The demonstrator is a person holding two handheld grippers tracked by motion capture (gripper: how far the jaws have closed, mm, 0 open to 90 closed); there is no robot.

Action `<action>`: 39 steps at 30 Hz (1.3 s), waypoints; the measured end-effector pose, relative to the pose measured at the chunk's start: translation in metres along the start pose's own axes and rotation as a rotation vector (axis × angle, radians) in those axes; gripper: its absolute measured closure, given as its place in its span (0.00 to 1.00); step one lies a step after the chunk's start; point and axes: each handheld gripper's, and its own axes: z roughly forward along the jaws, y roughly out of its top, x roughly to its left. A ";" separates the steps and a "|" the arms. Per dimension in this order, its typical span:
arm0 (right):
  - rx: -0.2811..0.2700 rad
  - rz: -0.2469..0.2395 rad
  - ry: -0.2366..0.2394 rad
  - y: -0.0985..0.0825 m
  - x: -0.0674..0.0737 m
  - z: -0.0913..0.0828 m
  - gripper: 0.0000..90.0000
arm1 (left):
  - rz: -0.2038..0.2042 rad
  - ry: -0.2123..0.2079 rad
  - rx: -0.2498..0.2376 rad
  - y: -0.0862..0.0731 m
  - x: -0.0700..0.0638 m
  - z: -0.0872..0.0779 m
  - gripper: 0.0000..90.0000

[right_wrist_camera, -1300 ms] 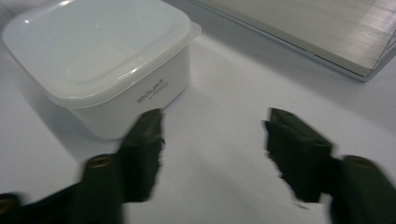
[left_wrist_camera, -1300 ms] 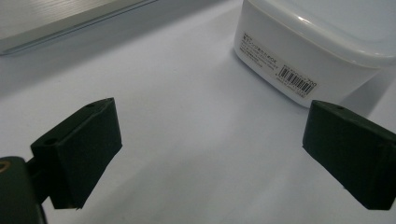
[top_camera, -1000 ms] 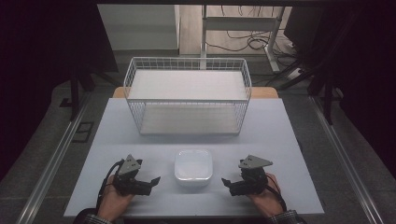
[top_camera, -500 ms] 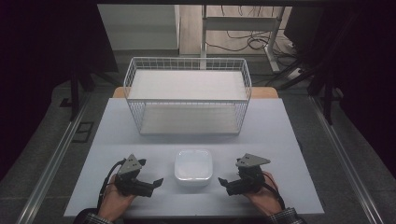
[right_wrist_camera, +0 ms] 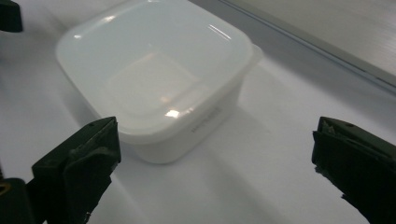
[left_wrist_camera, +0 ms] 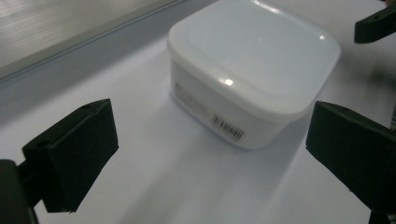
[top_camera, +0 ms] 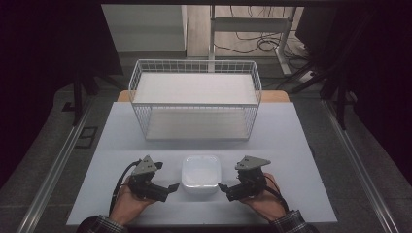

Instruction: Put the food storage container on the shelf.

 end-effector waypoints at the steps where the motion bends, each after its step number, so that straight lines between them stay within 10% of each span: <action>1: 0.001 0.008 0.016 0.002 0.001 0.001 0.03 | 0.002 -0.001 0.002 0.002 0.000 0.001 0.03; 15: 0.027 0.037 0.078 0.020 -0.003 0.034 0.03 | -0.014 -0.034 0.058 0.024 0.008 0.045 0.01; 24: 0.044 0.101 0.184 0.015 -0.007 0.035 0.14 | -0.079 -0.183 0.056 0.017 0.003 0.050 0.07; 31: 0.068 0.134 0.181 0.012 0.001 0.024 0.30 | -0.107 -0.131 0.122 0.019 -0.010 0.044 0.11; 39: 0.030 0.182 0.128 0.010 0.001 0.008 0.59 | -0.146 -0.099 0.081 0.018 -0.008 0.020 0.57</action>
